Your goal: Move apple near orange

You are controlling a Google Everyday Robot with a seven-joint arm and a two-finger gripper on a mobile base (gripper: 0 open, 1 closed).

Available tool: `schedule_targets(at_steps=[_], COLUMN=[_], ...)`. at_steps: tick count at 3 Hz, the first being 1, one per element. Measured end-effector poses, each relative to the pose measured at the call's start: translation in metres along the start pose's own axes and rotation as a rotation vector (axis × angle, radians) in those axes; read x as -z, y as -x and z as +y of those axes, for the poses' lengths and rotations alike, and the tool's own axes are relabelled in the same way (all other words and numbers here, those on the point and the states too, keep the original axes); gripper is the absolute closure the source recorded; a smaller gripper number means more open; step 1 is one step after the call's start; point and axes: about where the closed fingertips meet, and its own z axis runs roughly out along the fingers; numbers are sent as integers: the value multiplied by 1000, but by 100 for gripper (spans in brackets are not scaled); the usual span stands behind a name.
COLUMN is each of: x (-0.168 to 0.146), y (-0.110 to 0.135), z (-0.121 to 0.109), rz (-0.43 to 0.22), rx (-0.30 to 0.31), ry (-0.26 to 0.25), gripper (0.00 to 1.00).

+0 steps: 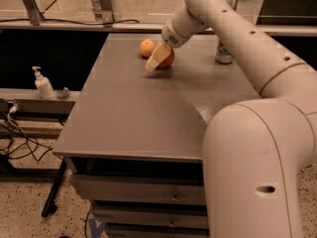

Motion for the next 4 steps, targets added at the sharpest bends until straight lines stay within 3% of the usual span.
schedule_targets(at_steps=[1, 2, 4], x=[21, 62, 168], y=[-4, -17, -57], z=[1, 9, 21], rz=[-34, -117, -297], rx=[-9, -45, -95], ry=[-2, 8, 31], gripper=[0, 0, 0])
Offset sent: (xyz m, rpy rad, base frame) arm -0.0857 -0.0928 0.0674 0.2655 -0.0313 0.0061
